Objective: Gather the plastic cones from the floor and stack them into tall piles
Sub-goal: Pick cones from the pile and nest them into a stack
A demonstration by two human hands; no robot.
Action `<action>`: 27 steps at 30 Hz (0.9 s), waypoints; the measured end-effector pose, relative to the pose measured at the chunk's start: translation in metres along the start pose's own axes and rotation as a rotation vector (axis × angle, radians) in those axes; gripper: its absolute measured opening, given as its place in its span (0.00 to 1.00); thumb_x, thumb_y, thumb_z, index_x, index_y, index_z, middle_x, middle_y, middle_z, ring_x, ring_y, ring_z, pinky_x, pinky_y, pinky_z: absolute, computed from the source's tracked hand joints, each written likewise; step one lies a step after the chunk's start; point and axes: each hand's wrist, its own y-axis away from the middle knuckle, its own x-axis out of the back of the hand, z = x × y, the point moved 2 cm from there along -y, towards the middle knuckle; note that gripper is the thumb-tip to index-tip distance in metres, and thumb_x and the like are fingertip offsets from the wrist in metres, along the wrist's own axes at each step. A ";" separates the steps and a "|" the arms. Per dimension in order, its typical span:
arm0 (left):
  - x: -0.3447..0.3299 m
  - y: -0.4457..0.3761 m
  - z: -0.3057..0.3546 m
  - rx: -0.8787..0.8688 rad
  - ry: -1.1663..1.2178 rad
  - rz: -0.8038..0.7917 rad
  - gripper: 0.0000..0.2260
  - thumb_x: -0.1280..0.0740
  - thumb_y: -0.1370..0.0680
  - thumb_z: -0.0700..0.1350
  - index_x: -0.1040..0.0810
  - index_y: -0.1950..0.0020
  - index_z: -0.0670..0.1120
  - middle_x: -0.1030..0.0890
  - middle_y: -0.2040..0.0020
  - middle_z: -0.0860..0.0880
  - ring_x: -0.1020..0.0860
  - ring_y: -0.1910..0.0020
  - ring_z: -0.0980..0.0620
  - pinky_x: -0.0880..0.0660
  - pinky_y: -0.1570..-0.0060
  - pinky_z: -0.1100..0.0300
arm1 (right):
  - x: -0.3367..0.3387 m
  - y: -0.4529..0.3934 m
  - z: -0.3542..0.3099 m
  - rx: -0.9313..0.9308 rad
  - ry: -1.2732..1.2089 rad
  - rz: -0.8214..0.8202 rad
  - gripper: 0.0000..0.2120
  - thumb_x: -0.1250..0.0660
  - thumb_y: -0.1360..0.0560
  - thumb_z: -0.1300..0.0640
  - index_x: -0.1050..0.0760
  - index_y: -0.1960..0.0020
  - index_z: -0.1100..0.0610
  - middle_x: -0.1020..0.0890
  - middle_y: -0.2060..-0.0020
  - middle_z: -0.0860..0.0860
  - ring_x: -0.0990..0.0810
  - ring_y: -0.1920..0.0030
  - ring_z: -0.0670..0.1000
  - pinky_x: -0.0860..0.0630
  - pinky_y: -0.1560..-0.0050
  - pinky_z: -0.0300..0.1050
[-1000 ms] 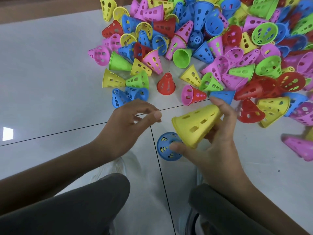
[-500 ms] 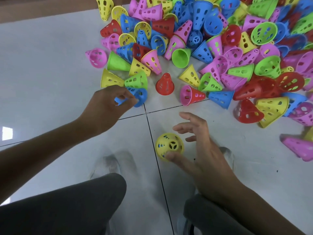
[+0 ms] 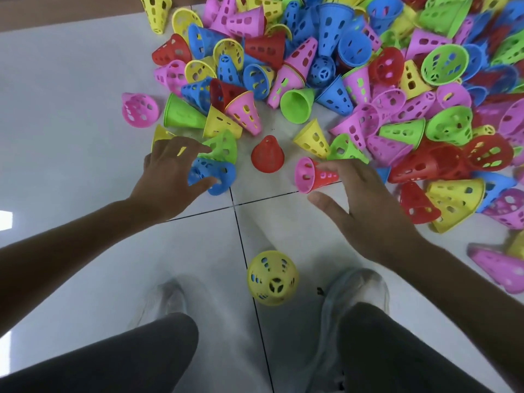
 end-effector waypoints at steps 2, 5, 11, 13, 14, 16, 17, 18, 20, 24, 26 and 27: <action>-0.004 -0.005 -0.005 0.020 -0.008 -0.024 0.25 0.24 0.27 0.54 0.26 0.32 0.52 0.27 0.31 0.48 0.34 0.31 0.41 0.31 0.36 0.40 | 0.000 -0.016 0.015 0.024 0.065 0.003 0.27 0.41 0.22 0.36 0.31 0.29 0.51 0.28 0.35 0.49 0.33 0.33 0.51 0.35 0.36 0.46; -0.009 -0.011 -0.015 0.041 0.056 -0.051 0.24 0.26 0.26 0.56 0.25 0.33 0.51 0.27 0.33 0.48 0.31 0.34 0.43 0.28 0.38 0.44 | -0.004 -0.035 0.037 0.082 0.220 0.001 0.30 0.38 0.22 0.35 0.33 0.27 0.51 0.30 0.33 0.52 0.34 0.31 0.56 0.34 0.31 0.57; -0.020 -0.017 -0.026 0.025 0.170 -0.106 0.22 0.35 0.25 0.64 0.25 0.36 0.54 0.26 0.40 0.53 0.23 0.46 0.51 0.22 0.48 0.47 | 0.000 -0.077 0.070 0.171 0.501 -0.101 0.46 0.26 0.30 0.39 0.44 0.20 0.50 0.38 0.24 0.58 0.37 0.26 0.64 0.32 0.32 0.68; -0.022 -0.018 -0.029 0.016 0.188 -0.104 0.23 0.36 0.26 0.65 0.26 0.37 0.54 0.26 0.41 0.54 0.22 0.50 0.52 0.21 0.51 0.47 | 0.001 -0.092 0.073 0.223 0.522 -0.161 0.49 0.26 0.31 0.38 0.48 0.19 0.49 0.41 0.22 0.57 0.38 0.26 0.63 0.31 0.32 0.67; -0.023 -0.019 -0.030 0.017 0.195 -0.098 0.23 0.36 0.26 0.66 0.26 0.37 0.54 0.26 0.41 0.54 0.22 0.51 0.52 0.21 0.52 0.47 | 0.000 -0.098 0.073 0.247 0.535 -0.195 0.50 0.27 0.31 0.37 0.51 0.19 0.48 0.43 0.21 0.56 0.38 0.25 0.63 0.31 0.31 0.66; -0.025 -0.020 -0.033 0.008 0.199 -0.090 0.25 0.37 0.26 0.66 0.26 0.36 0.53 0.26 0.40 0.54 0.21 0.51 0.51 0.20 0.52 0.47 | -0.006 -0.108 0.073 0.292 0.579 -0.269 0.53 0.28 0.32 0.34 0.55 0.19 0.46 0.49 0.20 0.55 0.39 0.25 0.62 0.30 0.31 0.65; -0.026 -0.021 -0.034 -0.001 0.206 -0.089 0.24 0.37 0.26 0.66 0.26 0.36 0.53 0.26 0.40 0.54 0.21 0.51 0.52 0.20 0.52 0.48 | -0.010 -0.112 0.072 0.313 0.604 -0.301 0.55 0.28 0.33 0.32 0.56 0.19 0.45 0.51 0.19 0.55 0.38 0.25 0.63 0.29 0.32 0.65; -0.026 -0.022 -0.035 -0.007 0.216 -0.090 0.24 0.36 0.26 0.65 0.25 0.36 0.54 0.26 0.41 0.55 0.21 0.51 0.52 0.20 0.51 0.49 | -0.013 -0.115 0.072 0.337 0.630 -0.325 0.57 0.29 0.36 0.30 0.57 0.19 0.44 0.54 0.19 0.55 0.37 0.26 0.63 0.28 0.33 0.64; -0.026 -0.024 -0.036 -0.008 0.251 -0.091 0.24 0.35 0.27 0.65 0.25 0.36 0.55 0.25 0.41 0.56 0.21 0.51 0.55 0.21 0.50 0.54 | -0.019 -0.120 0.072 0.375 0.676 -0.342 0.59 0.31 0.40 0.28 0.57 0.19 0.42 0.58 0.19 0.56 0.34 0.30 0.63 0.24 0.38 0.64; -0.024 -0.031 -0.039 0.040 0.353 -0.131 0.20 0.28 0.30 0.67 0.26 0.41 0.66 0.24 0.43 0.58 0.21 0.50 0.60 0.25 0.50 0.66 | -0.024 -0.132 0.074 0.394 0.630 -0.304 0.53 0.21 0.42 0.36 0.41 0.23 0.43 0.46 0.22 0.60 0.27 0.38 0.65 0.21 0.46 0.68; -0.023 -0.036 -0.042 0.104 0.423 -0.209 0.21 0.23 0.31 0.62 0.26 0.42 0.66 0.22 0.44 0.59 0.22 0.48 0.62 0.23 0.48 0.64 | -0.026 -0.136 0.073 0.427 0.619 -0.281 0.48 0.19 0.42 0.39 0.34 0.26 0.46 0.40 0.26 0.62 0.24 0.42 0.66 0.20 0.50 0.67; -0.023 -0.038 -0.044 0.127 0.445 -0.254 0.24 0.21 0.33 0.61 0.26 0.41 0.65 0.22 0.44 0.59 0.22 0.47 0.62 0.23 0.47 0.63 | -0.027 -0.138 0.073 0.443 0.632 -0.276 0.47 0.19 0.42 0.39 0.32 0.27 0.47 0.38 0.28 0.63 0.24 0.44 0.65 0.20 0.51 0.67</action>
